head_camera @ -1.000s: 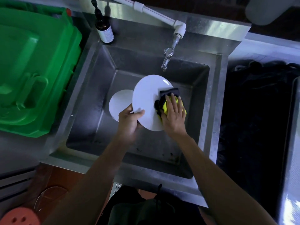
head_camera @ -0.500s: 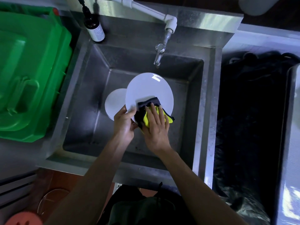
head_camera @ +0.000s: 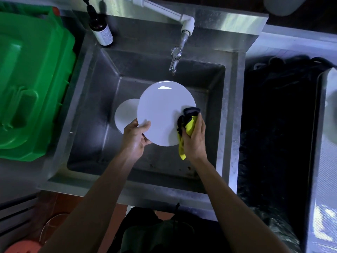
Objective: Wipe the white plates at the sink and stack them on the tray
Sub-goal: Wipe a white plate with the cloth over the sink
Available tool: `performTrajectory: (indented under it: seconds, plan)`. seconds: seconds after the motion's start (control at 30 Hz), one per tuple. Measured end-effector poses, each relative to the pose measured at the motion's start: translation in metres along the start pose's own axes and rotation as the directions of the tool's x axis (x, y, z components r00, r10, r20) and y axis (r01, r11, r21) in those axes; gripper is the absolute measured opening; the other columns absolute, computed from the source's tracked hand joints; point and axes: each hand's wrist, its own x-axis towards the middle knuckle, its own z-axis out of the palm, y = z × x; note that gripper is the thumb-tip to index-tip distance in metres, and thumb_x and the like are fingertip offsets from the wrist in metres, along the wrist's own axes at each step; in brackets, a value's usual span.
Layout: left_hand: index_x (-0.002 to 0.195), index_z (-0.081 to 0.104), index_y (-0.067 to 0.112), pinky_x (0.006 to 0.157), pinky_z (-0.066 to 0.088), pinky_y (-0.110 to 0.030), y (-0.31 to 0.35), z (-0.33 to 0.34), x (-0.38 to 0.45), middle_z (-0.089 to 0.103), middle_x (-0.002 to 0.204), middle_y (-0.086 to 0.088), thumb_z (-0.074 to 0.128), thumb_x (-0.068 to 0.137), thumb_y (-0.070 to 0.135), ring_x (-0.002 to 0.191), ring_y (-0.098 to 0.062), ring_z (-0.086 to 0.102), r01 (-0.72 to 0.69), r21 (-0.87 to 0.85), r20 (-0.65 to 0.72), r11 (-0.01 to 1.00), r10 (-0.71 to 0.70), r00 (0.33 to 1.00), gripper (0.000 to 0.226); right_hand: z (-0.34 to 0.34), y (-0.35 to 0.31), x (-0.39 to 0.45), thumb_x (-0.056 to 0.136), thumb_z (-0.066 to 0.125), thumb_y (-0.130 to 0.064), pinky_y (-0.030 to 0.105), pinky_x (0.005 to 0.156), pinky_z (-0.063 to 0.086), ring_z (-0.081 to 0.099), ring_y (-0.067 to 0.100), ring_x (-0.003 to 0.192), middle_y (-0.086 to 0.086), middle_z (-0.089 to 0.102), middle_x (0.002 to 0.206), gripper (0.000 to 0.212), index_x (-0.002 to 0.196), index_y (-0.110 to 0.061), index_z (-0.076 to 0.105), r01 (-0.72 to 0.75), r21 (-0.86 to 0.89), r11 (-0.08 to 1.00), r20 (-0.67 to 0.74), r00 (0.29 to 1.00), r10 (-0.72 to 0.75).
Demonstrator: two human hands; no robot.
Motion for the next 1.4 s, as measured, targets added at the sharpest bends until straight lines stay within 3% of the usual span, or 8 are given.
performTrajectory:
  seconds: [0.27, 0.63, 0.83, 0.93, 1.1, 1.23, 1.33, 1.4]
  plan:
    - [0.098, 0.08, 0.024, 0.07, 0.06, -0.042, 0.013, -0.018, 0.006, 0.077, 0.108, -0.008, 0.069, 0.081, 0.014, 0.094, -0.026, 0.074, -0.035, 0.313, 0.147, 0.949, -0.012, 0.989, 0.022, -0.03, 0.007, 0.029, 0.095, 0.068, -0.023, 0.044, 0.113, 0.043, 0.05, 0.02, 0.13, 0.001, 0.051, 0.143, 0.061, 0.148, -0.023, 0.038, -0.008, 0.002, 1.0, 0.024, 1.0, 0.008]
    - [0.104, 0.076, 0.027, 0.065, 0.06, -0.035, 0.041, -0.01, 0.013, 0.078, 0.103, 0.002, 0.068, 0.088, 0.004, 0.093, -0.024, 0.075, -0.124, 0.579, 0.243, 0.806, -0.025, 0.97, 0.029, -0.045, -0.004, 0.055, 0.09, 0.072, -0.02, 0.031, 0.097, 0.045, 0.052, 0.009, 0.108, -0.005, 0.058, 0.123, 0.047, 0.132, -0.026, 0.05, 0.193, -0.11, 0.975, 0.082, 0.979, -0.185]
    - [0.108, 0.076, 0.029, 0.083, 0.059, -0.048, 0.051, 0.001, 0.02, 0.077, 0.102, 0.002, 0.065, 0.094, 0.01, 0.098, -0.028, 0.073, -0.207, 0.772, 0.293, 0.601, -0.048, 0.955, 0.026, -0.044, -0.016, 0.057, 0.087, 0.072, -0.017, 0.034, 0.089, 0.048, 0.053, 0.015, 0.102, -0.004, 0.058, 0.118, 0.046, 0.125, -0.03, 0.051, 0.334, -0.206, 0.92, 0.131, 0.941, -0.313]
    - [0.106, 0.077, 0.03, 0.07, 0.054, -0.029, 0.054, 0.01, 0.021, 0.076, 0.096, 0.01, 0.064, 0.095, 0.01, 0.093, -0.013, 0.071, -0.319, 0.831, 0.368, 0.456, -0.021, 0.929, 0.027, -0.038, -0.024, 0.056, 0.086, 0.07, -0.008, 0.045, 0.091, 0.05, 0.055, 0.023, 0.106, 0.0, 0.06, 0.12, 0.047, 0.127, -0.026, 0.054, 0.429, -0.297, 0.853, 0.196, 0.902, -0.385]
    - [0.089, 0.074, 0.033, 0.062, 0.044, -0.027, 0.053, 0.017, 0.025, 0.071, 0.081, 0.005, 0.062, 0.092, 0.009, 0.075, -0.014, 0.064, -0.398, 0.87, 0.405, 0.292, 0.039, 0.913, 0.026, -0.028, -0.034, 0.046, 0.084, 0.061, -0.002, 0.049, 0.086, 0.051, 0.057, 0.028, 0.102, 0.002, 0.064, 0.116, 0.046, 0.125, -0.022, 0.059, 0.542, -0.409, 0.734, 0.203, 0.838, -0.506]
    - [0.1, 0.072, 0.03, 0.058, 0.04, -0.028, 0.049, 0.014, 0.029, 0.066, 0.077, -0.002, 0.057, 0.089, 0.017, 0.069, -0.016, 0.059, -0.444, 0.859, 0.426, 0.257, 0.123, 0.896, 0.022, -0.026, -0.034, 0.04, 0.076, 0.062, 0.004, 0.049, 0.079, 0.052, 0.059, 0.031, 0.096, 0.005, 0.065, 0.109, 0.047, 0.119, -0.017, 0.063, 0.548, -0.444, 0.709, 0.132, 0.822, -0.553]
    - [0.091, 0.069, 0.02, 0.059, 0.036, -0.032, 0.038, 0.013, 0.032, 0.06, 0.073, -0.011, 0.055, 0.088, 0.023, 0.062, -0.021, 0.049, -0.469, 0.842, 0.43, 0.269, 0.191, 0.882, 0.015, -0.027, -0.033, 0.035, 0.067, 0.063, 0.009, 0.048, 0.076, 0.052, 0.058, 0.032, 0.093, 0.005, 0.064, 0.105, 0.056, 0.117, -0.017, 0.064, 0.545, -0.479, 0.688, 0.085, 0.809, -0.582]
    - [0.09, 0.07, 0.021, 0.057, 0.036, -0.031, 0.031, 0.01, 0.028, 0.058, 0.067, -0.004, 0.055, 0.087, 0.024, 0.059, -0.014, 0.047, -0.48, 0.816, 0.416, 0.321, 0.249, 0.874, 0.016, -0.028, -0.031, 0.033, 0.067, 0.065, 0.01, 0.048, 0.077, 0.052, 0.058, 0.032, 0.094, 0.006, 0.065, 0.107, 0.056, 0.117, -0.015, 0.065, 0.549, -0.497, 0.672, 0.051, 0.792, -0.608]
